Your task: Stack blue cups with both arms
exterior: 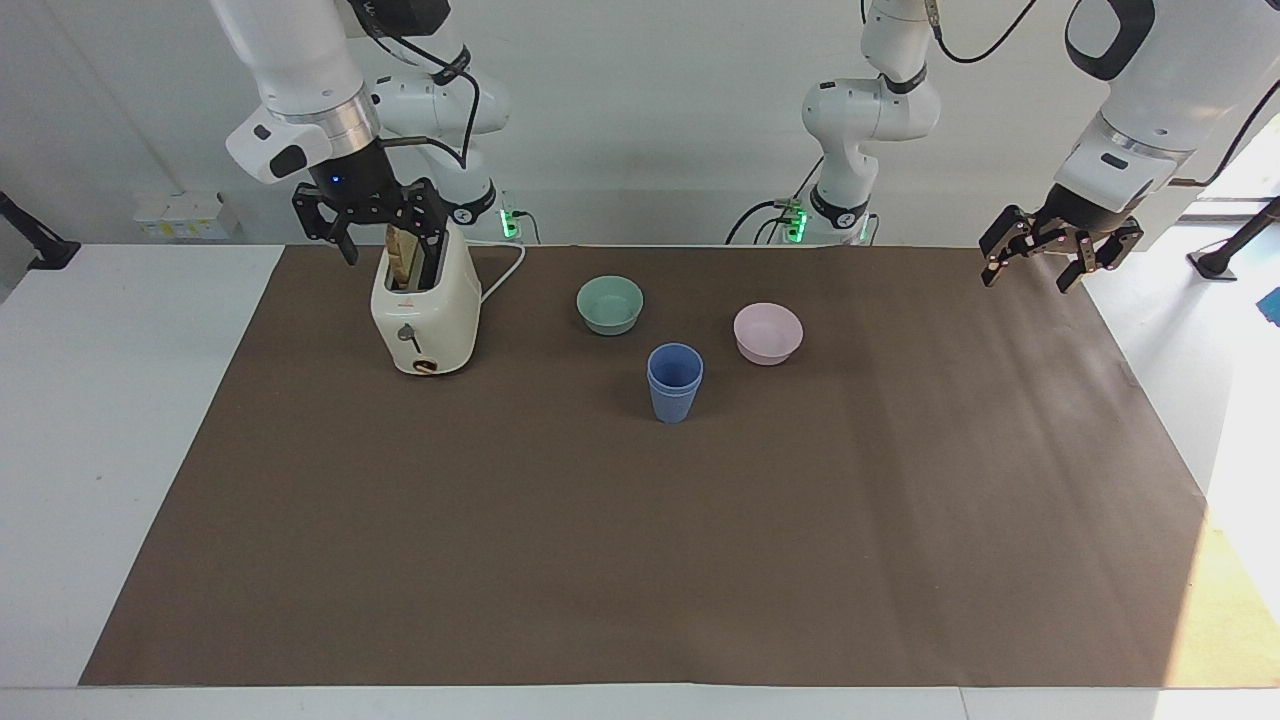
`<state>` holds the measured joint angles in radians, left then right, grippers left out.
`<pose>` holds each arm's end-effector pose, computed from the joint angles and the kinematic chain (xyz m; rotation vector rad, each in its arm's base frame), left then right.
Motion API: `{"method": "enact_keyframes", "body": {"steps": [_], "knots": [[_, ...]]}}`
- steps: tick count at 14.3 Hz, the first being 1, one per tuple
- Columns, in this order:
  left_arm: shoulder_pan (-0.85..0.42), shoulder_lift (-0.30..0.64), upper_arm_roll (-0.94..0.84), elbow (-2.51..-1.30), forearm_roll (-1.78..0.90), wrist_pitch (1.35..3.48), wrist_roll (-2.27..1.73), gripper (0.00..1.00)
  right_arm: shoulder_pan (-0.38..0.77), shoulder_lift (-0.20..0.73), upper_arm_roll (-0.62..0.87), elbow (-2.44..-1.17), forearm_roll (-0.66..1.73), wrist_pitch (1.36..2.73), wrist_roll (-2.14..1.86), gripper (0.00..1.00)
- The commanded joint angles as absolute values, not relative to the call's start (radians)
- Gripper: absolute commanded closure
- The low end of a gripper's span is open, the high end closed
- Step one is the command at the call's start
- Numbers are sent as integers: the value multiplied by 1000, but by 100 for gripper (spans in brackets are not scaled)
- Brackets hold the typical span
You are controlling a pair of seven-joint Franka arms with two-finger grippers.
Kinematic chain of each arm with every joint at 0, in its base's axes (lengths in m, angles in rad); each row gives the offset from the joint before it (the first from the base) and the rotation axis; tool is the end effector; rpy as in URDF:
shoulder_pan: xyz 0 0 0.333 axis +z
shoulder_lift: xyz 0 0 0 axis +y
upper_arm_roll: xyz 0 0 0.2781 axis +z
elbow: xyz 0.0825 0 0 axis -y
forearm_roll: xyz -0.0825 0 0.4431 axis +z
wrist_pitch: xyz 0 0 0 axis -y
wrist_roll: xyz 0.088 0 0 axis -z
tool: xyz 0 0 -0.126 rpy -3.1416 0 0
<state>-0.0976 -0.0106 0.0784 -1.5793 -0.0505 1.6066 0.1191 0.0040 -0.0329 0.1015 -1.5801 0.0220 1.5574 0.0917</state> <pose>0.6150 -0.0178 0.5730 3.0843 -0.2123 0.0624 0.5999 0.0671 0.5814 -3.1219 -0.0221 -0.0127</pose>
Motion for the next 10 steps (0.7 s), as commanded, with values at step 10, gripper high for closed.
{"method": "enact_keyframes", "body": {"steps": [10], "knots": [[-84, -12, 67, -1537, 5, 1526, 126, 0, -17, -74, 98, -1638, 29, 1569, 49, 0]]}}
